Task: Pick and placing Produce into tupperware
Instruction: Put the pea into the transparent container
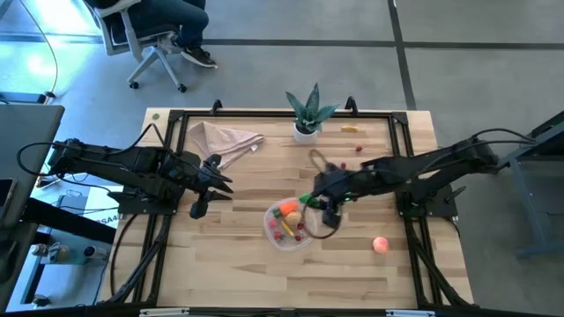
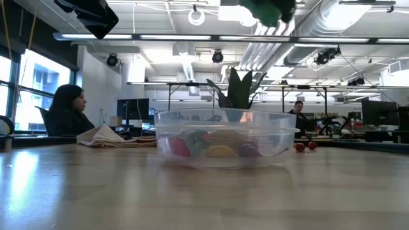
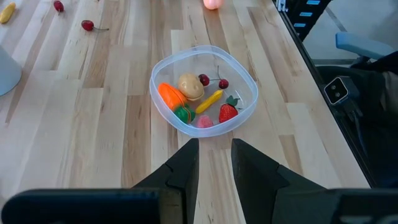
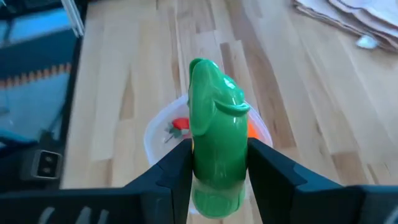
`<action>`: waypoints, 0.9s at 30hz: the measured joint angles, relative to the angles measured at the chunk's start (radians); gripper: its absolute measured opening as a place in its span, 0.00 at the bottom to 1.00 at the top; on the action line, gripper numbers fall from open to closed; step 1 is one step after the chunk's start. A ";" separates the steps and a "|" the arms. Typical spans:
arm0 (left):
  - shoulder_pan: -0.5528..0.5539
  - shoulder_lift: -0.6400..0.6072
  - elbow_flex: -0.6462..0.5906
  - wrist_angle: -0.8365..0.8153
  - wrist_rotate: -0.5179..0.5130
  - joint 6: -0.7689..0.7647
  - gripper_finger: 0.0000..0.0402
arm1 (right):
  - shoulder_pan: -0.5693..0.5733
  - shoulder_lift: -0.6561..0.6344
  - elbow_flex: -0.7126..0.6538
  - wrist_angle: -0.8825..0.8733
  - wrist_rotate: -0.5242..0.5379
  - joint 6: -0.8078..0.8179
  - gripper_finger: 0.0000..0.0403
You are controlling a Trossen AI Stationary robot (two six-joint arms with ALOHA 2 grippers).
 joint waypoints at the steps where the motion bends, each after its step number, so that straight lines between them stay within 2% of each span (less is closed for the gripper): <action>1: 0.000 0.000 0.000 0.000 0.000 0.000 0.21 | -0.002 0.037 0.018 0.000 -0.008 -0.014 0.30; 6: 0.000 0.000 0.000 0.000 0.000 0.000 0.21 | -0.006 0.240 0.092 -0.017 -0.072 -0.128 0.30; 12: 0.000 0.000 0.000 0.000 0.000 0.000 0.21 | -0.006 0.376 0.130 0.040 -0.133 -0.182 0.30; 18: 0.000 0.000 0.000 0.000 0.000 0.000 0.21 | -0.009 0.472 0.129 0.045 -0.164 -0.197 0.30; 27: 0.000 0.000 0.000 0.000 0.000 0.000 0.21 | -0.007 0.525 0.128 0.062 -0.192 -0.194 0.30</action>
